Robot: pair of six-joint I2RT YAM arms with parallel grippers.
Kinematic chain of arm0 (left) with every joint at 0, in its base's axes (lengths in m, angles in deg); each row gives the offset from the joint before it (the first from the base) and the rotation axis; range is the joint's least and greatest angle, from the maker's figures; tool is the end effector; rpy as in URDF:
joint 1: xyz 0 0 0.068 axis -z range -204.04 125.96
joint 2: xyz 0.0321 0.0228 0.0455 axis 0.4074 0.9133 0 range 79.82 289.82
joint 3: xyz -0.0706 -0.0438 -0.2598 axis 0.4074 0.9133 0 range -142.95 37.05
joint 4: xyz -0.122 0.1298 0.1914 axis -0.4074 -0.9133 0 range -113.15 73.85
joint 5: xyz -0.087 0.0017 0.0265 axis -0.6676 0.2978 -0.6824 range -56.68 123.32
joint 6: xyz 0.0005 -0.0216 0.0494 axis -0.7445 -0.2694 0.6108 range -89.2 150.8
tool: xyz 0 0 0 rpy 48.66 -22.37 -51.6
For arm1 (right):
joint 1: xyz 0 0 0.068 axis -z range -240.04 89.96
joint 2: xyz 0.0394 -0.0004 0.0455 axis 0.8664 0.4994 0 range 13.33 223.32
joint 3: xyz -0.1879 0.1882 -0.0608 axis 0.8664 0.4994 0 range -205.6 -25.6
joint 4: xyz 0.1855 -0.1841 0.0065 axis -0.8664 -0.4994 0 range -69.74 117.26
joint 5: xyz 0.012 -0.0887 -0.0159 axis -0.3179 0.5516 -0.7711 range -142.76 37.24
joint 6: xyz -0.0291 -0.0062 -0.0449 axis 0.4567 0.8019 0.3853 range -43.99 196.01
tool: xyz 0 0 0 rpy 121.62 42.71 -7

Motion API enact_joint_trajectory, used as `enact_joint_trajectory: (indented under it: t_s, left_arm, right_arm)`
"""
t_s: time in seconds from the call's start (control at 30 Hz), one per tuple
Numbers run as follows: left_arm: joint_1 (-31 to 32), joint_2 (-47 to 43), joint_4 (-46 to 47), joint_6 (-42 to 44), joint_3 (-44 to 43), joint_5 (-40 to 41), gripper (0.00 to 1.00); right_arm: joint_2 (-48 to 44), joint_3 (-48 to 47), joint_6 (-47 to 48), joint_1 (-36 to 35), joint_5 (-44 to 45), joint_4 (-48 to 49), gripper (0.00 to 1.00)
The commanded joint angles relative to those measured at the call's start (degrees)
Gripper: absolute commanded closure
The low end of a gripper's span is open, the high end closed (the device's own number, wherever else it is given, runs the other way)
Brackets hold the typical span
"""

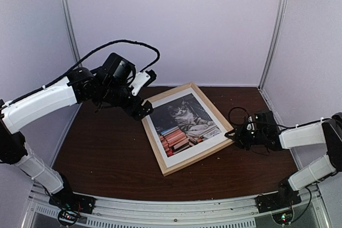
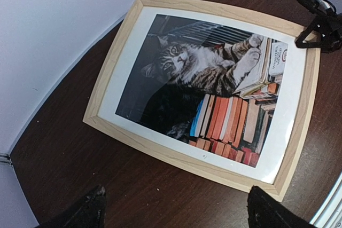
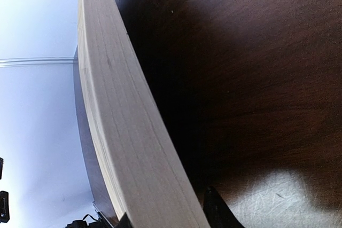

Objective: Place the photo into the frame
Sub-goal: Turn over the photo frame, then place the photo frame at the center of the board.

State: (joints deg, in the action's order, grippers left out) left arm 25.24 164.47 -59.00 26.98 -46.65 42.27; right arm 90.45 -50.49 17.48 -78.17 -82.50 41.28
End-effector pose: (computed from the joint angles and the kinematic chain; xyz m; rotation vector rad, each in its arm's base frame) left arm 0.2132 -0.2390 0.3567 0.8319 2.1877 -0.2823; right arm 0.2236 0.0918 0.1490 0.5490 2.4049 1.2460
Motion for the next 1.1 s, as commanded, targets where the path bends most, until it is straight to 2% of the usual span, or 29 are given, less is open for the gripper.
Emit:
enact_joint_trajectory:
  t_s: [0.0, 0.1, 0.27, 0.63, 0.77, 0.93, 1.07]
  left_arm:
    - [-0.2, 0.3, 2.8, -0.8, 1.1, -0.2, 0.08]
    - [-0.2, 0.3, 2.9, -0.8, 1.3, -0.2, 0.08]
    - [-0.2, 0.6, 2.9, -0.8, 1.8, -0.1, 0.08]
    - [-0.3, 0.8, 2.7, -0.8, 2.4, 0.6, 0.08]
    - [-0.3, 0.5, 2.7, -0.9, 3.0, 1.1, 0.08]
    - [-0.7, 0.5, 3.1, -1.3, 3.8, 1.4, 0.08]
    - [-1.6, 0.7, 3.5, -2.6, 4.5, 1.4, 0.08]
  right_arm:
    - [3.7, 2.3, -0.7, 0.4, 9.8, 0.0, 0.71]
    - [5.3, 2.6, -0.5, 0.4, 9.4, 1.1, 0.71]
    - [6.7, 2.6, 0.0, 0.4, 9.1, 1.4, 0.65]
    - [8.2, 1.4, 2.1, 0.4, 8.7, -2.6, 0.53]
    - [5.7, 1.0, 4.0, 0.4, 10.0, -7.6, 0.46]
    - [1.6, -0.4, 7.5, 0.4, 11.8, -14.0, 0.24]
    - [-0.3, -2.4, 12.4, 0.4, 11.5, -19.1, 0.22]
